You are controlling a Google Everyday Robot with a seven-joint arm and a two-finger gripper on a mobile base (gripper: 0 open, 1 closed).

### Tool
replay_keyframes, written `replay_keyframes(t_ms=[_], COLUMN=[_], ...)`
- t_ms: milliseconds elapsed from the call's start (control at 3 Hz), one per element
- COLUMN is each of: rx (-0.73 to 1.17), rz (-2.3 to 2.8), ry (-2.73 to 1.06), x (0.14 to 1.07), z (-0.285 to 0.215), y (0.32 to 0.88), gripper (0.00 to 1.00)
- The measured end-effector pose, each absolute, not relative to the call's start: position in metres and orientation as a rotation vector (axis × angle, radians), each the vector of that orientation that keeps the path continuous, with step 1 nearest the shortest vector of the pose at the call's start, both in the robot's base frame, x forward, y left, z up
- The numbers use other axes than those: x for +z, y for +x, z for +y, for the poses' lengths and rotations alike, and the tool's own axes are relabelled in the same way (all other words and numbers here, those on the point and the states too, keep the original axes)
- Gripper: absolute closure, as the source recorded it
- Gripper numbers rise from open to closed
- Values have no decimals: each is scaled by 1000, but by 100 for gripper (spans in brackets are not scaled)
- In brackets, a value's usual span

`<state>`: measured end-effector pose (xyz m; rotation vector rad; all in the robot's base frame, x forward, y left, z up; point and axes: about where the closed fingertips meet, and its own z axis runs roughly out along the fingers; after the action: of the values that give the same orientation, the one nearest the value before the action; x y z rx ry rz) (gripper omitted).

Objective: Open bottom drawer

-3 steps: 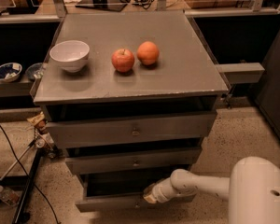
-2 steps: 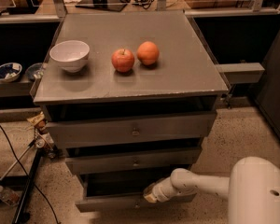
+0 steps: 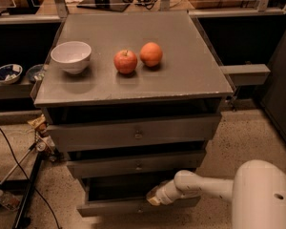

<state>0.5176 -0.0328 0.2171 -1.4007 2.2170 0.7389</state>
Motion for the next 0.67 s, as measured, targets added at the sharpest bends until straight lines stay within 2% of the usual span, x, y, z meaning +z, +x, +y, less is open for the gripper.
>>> replay_keyframes(t_ms=[333,667], rx=[739,739], rz=[2217,2217], ry=[-1401,-1401], x=[217,217], z=[-33,-33], y=[518,518], gripper=[84,60])
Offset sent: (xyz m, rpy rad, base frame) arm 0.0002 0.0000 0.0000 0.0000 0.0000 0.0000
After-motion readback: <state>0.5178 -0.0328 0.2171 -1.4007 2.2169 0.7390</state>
